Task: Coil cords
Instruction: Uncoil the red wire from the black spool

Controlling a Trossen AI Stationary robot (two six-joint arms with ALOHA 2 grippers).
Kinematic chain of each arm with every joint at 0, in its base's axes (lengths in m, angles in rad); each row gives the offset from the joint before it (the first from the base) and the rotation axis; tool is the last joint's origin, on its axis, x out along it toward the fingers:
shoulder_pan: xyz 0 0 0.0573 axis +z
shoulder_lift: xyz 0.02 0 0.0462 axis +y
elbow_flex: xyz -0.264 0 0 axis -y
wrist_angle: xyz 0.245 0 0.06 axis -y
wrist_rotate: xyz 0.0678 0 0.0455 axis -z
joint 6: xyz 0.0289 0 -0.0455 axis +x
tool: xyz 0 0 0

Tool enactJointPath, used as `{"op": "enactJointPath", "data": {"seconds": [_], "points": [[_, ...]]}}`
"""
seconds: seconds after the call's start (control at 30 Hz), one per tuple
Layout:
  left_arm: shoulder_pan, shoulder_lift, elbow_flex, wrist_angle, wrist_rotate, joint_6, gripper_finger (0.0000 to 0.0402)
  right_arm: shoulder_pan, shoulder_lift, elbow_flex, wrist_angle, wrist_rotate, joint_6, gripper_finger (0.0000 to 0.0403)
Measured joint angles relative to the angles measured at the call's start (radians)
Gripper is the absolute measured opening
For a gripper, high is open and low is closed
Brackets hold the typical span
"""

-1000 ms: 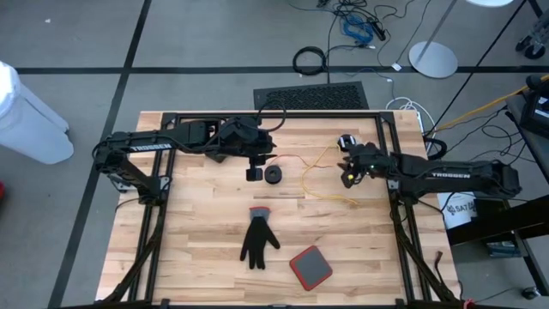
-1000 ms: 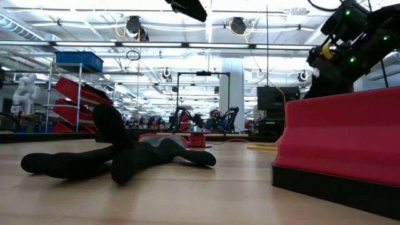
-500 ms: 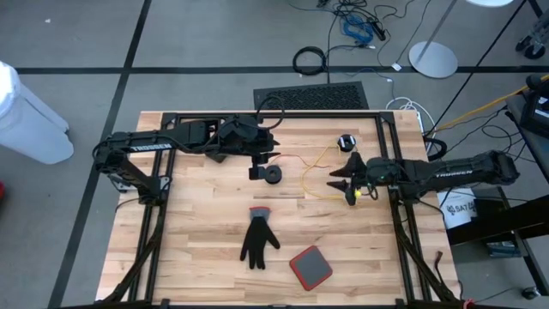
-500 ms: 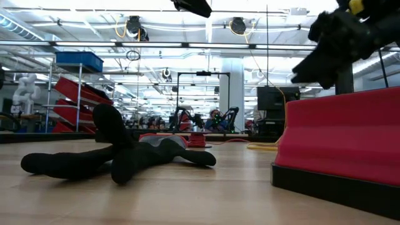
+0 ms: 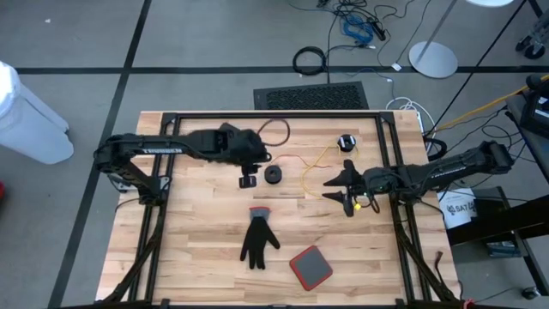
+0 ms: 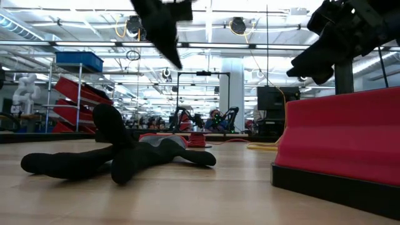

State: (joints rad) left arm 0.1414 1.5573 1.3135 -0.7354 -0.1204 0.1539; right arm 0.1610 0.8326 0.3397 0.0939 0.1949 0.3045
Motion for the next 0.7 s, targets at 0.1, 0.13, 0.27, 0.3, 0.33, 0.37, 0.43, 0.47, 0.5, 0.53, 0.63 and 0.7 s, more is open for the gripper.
{"op": "enactJointPath", "data": {"seconds": [0.1,0.13,0.27,0.3,0.33,0.37,0.43,0.47,0.5,0.53,0.63,0.7], "points": [[0.011,-0.001,-0.125,0.157,0.004,-0.036,0.0132,0.015,0.053,0.000,0.062,0.045,-0.013,0.0171],[0.015,-0.001,-0.168,0.222,0.013,-0.046,0.0132,0.018,0.071,0.000,0.083,0.054,-0.018,0.0171],[0.043,-0.001,-0.332,0.478,0.058,-0.114,0.0132,0.025,0.140,0.001,0.146,0.069,-0.029,0.0171],[0.052,-0.001,-0.368,0.536,0.064,-0.133,0.0132,0.025,0.160,0.001,0.162,0.069,-0.028,0.0171],[0.062,-0.001,-0.407,0.597,0.064,-0.156,0.0132,0.025,0.179,0.001,0.179,0.069,-0.027,0.0171],[0.070,-0.001,-0.443,0.647,0.064,-0.182,0.0132,0.025,0.198,0.001,0.195,0.069,-0.025,0.0171],[0.088,-0.001,-0.510,0.759,0.064,-0.244,0.0132,0.025,0.236,0.001,0.226,0.070,-0.024,0.0171],[0.098,-0.001,-0.543,0.816,0.064,-0.275,0.0132,0.025,0.253,0.001,0.245,0.070,-0.023,0.0171],[0.105,-0.001,-0.574,0.864,0.065,-0.308,0.0132,0.025,0.270,0.001,0.260,0.070,-0.022,0.0171],[0.112,-0.001,-0.606,0.916,0.065,-0.340,0.0132,0.025,0.287,0.001,0.277,0.070,-0.022,0.0171],[0.136,-0.001,-0.705,1.098,0.096,-0.451,0.0132,0.025,0.335,0.001,0.338,0.070,-0.024,0.0171],[0.153,0.005,-0.766,1.215,0.112,-0.528,0.0132,0.025,0.363,0.000,0.378,0.070,-0.028,0.0171]]}}
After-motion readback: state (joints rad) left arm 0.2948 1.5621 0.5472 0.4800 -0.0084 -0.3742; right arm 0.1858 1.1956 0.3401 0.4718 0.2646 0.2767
